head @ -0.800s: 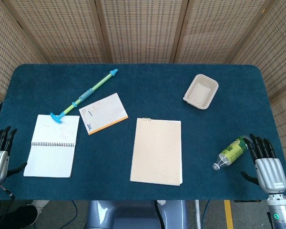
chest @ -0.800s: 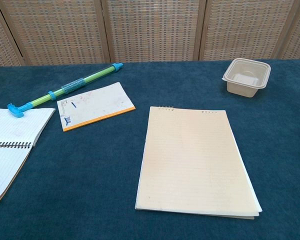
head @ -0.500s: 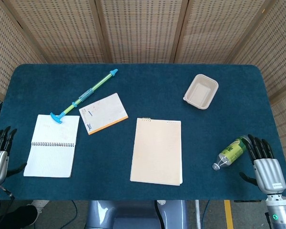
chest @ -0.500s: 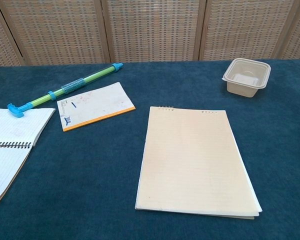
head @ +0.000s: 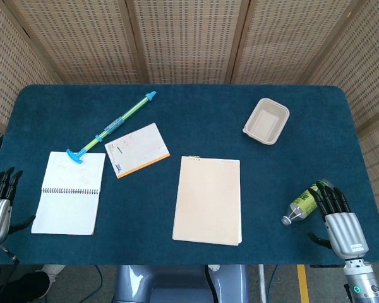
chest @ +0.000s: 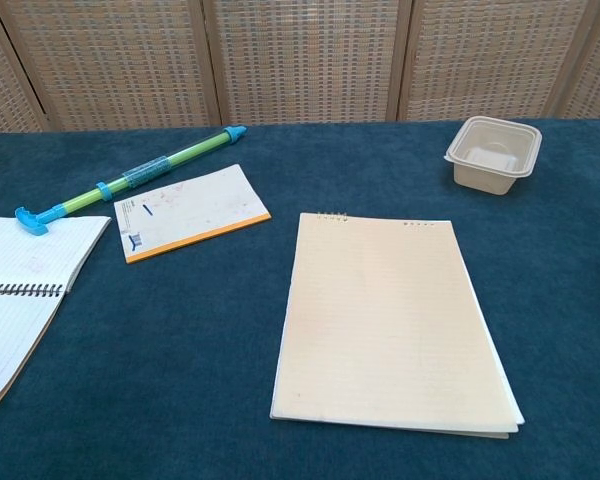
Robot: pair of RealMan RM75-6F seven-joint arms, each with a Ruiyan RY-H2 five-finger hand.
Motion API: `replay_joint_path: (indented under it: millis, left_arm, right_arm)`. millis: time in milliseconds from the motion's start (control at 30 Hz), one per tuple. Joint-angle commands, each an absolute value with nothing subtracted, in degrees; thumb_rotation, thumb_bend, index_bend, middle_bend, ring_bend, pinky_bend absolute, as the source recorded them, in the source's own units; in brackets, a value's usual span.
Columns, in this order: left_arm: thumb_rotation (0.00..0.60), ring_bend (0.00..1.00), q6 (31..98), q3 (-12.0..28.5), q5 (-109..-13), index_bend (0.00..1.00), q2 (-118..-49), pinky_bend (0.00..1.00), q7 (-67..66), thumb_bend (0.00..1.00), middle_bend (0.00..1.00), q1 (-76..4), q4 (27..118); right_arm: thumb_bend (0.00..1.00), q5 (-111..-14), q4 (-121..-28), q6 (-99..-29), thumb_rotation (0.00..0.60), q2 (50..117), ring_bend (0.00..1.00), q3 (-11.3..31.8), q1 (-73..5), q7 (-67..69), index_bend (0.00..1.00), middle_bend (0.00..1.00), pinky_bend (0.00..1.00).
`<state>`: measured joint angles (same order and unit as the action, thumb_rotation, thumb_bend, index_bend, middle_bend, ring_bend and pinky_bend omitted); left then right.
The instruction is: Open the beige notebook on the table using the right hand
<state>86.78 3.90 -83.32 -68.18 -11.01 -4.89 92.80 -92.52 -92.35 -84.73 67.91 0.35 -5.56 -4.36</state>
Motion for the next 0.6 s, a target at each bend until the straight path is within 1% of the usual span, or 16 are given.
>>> replay_joint_path:
  millis: [33,400,600]
  left_arm:
    - [0.6,0.0,87.0,3.7,-83.6,0.0,-68.0,0.0,-11.0,0.0,0.0,-4.8,93.0]
    - [0.6,0.0,87.0,3.4,-84.1,0.0,-67.6,0.0,-11.8,0.0,0.0,-4.8,93.2]
    - [0.6,0.0,86.9,3.5,-83.8,0.0,-67.5,0.0,-11.2,0.0,0.0,-4.7,93.1]
  right_arm:
    - [0.17,-93.5,-92.8,-84.0,0.6,68.5,0.0,-0.5,-5.8,-5.0,0.0,0.0,0.0]
    - [0.18,-96.0,-95.0,-81.4,0.6,70.8,0.0,-2.2,-6.9,-8.2,0.0,0.0,0.0]
    - [0.18,-97.2,-97.5,-78.6,0.6,74.4,0.0,-3.3,-8.0,-12.3,0.0,0.0,0.0]
